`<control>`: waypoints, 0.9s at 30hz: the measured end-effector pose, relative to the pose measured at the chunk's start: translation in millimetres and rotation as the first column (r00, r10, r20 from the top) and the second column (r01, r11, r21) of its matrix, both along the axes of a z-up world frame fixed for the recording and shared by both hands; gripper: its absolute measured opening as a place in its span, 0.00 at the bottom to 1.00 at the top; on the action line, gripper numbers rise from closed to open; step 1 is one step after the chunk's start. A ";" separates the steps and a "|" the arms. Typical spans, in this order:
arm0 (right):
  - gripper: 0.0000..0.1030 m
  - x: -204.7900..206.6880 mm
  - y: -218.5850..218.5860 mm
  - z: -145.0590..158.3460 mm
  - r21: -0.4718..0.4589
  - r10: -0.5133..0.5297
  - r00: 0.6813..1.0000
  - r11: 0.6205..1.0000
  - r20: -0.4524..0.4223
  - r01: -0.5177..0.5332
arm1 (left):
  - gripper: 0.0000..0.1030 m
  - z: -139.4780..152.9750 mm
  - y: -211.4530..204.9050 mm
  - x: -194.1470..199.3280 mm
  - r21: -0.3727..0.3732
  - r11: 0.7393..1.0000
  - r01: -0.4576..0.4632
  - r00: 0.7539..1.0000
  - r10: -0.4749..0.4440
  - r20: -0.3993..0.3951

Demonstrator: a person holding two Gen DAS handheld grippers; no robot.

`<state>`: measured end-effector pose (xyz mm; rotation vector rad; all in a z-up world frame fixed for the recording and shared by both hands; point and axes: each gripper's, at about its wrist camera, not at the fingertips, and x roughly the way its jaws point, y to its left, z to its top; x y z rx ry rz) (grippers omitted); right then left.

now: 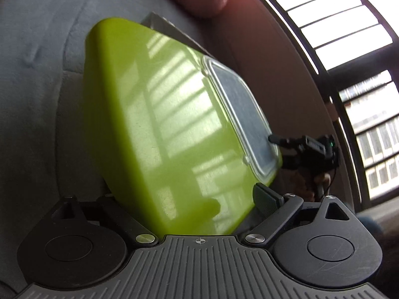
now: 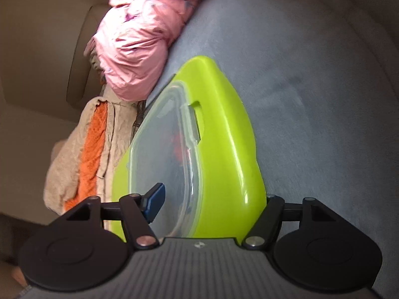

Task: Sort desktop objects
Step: 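Carry the lime-green lunchbox over the clear bin with both tools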

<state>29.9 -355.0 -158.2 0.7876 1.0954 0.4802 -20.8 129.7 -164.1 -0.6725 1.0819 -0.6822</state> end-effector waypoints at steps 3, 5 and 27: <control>0.59 35.3 23.0 17.5 -0.018 0.068 0.995 0.998 0.077 -0.067 | 0.91 5.9 0.6 12.3 0.134 0.991 0.007 0.999 -0.001 -0.044; 0.59 58.4 32.9 19.0 -0.023 0.114 0.993 0.993 0.028 -0.113 | 0.91 18.3 -2.5 17.0 0.243 0.964 0.103 0.993 -0.085 -0.083; 0.77 15.5 -21.5 -20.8 0.095 -0.005 0.965 0.995 -0.263 0.031 | 0.96 11.0 -132.5 -77.7 0.011 0.813 -0.583 0.771 0.557 -0.309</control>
